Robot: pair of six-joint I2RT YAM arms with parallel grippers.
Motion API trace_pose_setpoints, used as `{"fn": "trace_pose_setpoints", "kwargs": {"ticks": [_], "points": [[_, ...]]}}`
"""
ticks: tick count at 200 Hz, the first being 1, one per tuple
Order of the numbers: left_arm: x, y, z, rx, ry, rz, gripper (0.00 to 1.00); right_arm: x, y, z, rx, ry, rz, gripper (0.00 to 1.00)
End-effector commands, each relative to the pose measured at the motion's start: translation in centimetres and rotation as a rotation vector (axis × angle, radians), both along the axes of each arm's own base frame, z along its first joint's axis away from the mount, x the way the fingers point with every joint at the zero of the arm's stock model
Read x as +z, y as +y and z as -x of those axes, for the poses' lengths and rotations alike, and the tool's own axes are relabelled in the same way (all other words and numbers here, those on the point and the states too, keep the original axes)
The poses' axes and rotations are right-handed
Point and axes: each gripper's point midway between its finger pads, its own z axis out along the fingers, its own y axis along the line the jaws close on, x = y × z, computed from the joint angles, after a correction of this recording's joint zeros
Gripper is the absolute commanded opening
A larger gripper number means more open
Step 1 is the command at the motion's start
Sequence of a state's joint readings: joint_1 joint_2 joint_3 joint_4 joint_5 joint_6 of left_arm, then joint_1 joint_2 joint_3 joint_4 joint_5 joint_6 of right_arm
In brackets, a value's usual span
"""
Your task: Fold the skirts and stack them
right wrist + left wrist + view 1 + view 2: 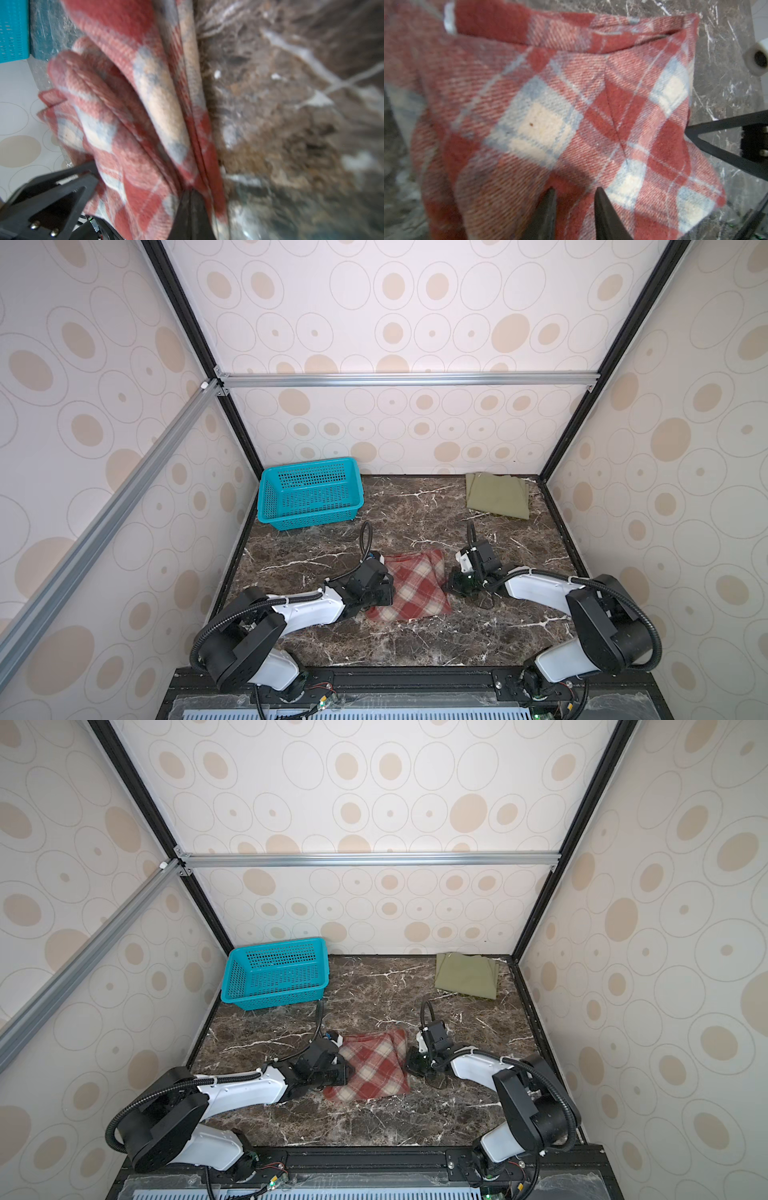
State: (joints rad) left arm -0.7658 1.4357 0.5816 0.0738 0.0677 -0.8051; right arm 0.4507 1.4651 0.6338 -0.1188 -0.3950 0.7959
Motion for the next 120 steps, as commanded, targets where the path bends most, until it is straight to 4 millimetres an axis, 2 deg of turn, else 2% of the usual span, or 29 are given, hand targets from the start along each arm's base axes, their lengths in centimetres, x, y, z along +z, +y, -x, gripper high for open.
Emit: {"fn": "trace_pose_setpoints", "kwargs": {"ticks": [1,26,42,87,102,120], "points": [[2.5,0.8,-1.3,0.012,-0.078,-0.043,0.41,2.0,-0.7,-0.3,-0.011,-0.036,0.044,0.00],[5.7,1.1,-1.6,0.029,-0.139,-0.006,0.49,5.1,0.0,-1.5,0.017,-0.109,0.025,0.00],[6.3,1.3,-1.1,0.020,-0.132,0.000,0.50,6.3,0.8,-2.2,0.044,-0.134,0.001,0.00],[4.3,1.3,1.4,-0.007,-0.035,0.060,0.43,7.3,3.2,-4.3,0.106,-0.169,-0.067,0.00],[3.7,1.4,1.9,-0.002,-0.016,0.082,0.42,7.1,4.0,-4.9,0.126,-0.169,-0.093,0.00],[2.4,1.5,2.7,-0.006,0.024,0.082,0.42,5.9,4.9,-5.1,0.138,-0.145,-0.109,0.00]]}}
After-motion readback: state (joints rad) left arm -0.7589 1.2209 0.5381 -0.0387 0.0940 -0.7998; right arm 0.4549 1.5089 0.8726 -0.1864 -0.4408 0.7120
